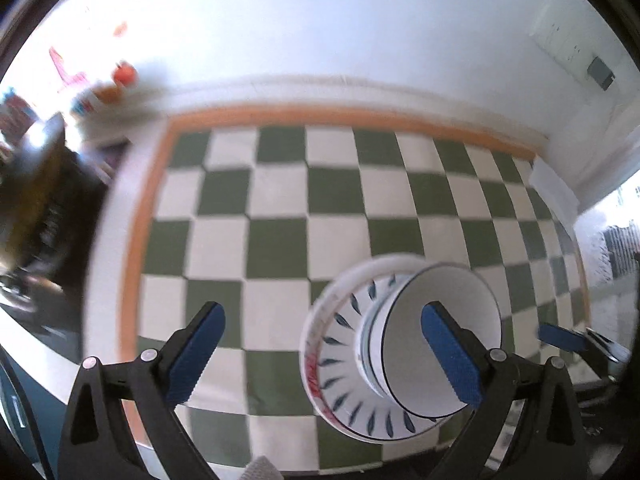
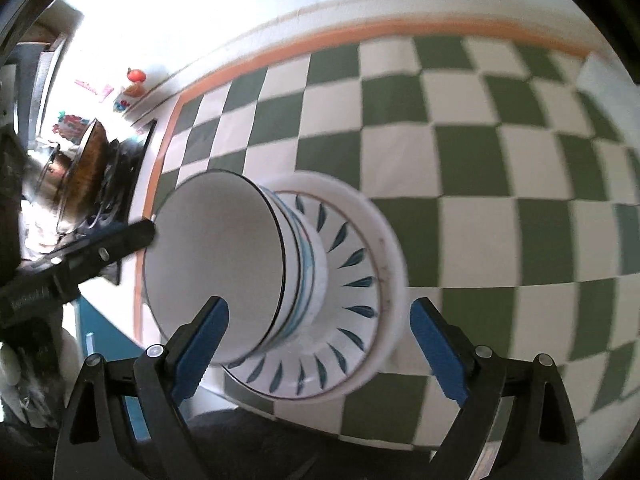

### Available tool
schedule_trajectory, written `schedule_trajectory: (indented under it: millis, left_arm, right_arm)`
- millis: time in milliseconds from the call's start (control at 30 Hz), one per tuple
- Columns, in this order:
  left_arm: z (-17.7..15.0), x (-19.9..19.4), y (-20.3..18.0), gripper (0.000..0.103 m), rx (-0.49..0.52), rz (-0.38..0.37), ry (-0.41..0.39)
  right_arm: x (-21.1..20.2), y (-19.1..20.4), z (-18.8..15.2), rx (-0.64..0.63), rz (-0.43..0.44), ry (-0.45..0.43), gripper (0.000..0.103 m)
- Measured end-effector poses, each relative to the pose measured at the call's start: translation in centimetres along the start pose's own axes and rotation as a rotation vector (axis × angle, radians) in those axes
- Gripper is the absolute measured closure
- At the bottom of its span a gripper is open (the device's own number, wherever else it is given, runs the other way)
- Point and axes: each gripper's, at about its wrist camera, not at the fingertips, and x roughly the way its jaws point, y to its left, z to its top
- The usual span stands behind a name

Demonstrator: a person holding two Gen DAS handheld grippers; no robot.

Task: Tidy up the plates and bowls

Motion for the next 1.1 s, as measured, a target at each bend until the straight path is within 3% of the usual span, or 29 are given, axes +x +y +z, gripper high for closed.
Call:
schedule_trajectory:
  millis: [133,467,700,1100]
  left_arm:
    - [-0.4,-2.9,-0.7,0.002,0.021,0.091,-0.063]
    - [-4.6,-7.4,-3.4,0.002,-0.001,0.070,-0.098]
    - [-8.0,-10.9,-5.1,0.002,-0.037,0.083,-0.130]
    - [-14.6,-21.0,-7.2,0.002,-0.041,0.133,-0.259]
  right_arm:
    - [-4.0,0.8,-1.3,0.010,-0.079,-0.096,0.009]
    - [-12.1,2.9,-4.3,-0.009,-0.270,-0.262,0.009]
    - [-15.4,2.7,-7.4,-0.039,-0.257,-0.299,0.009]
    - [-23.7,4.3,-15.3,-0.105,-0.217,-0.409,0.009]
